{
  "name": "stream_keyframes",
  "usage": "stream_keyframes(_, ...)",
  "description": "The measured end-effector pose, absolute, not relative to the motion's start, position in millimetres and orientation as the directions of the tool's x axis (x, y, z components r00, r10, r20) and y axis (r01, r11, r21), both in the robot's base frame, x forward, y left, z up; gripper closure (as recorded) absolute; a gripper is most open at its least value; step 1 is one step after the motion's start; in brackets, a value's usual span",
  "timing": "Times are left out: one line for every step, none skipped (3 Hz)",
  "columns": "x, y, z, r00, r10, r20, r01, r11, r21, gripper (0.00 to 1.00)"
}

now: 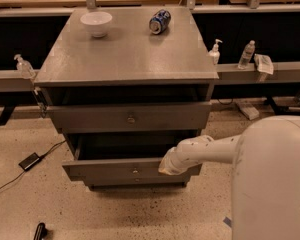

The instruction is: Close middle drawer

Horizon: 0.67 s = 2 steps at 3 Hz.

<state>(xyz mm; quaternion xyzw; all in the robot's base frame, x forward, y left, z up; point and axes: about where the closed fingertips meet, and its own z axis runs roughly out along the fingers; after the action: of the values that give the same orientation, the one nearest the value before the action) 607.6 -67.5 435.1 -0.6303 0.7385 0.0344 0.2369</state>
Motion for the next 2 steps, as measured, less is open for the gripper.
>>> stream_keyframes(604.0, -50.7, 438.7, -0.028, -0.912, -0.409, -0.948, 0.153, -0.278, 1.00)
stream_keyframes(612.8, -44.7, 431.4, -0.010, -0.919, -0.394, -0.939, 0.144, -0.311, 1.00)
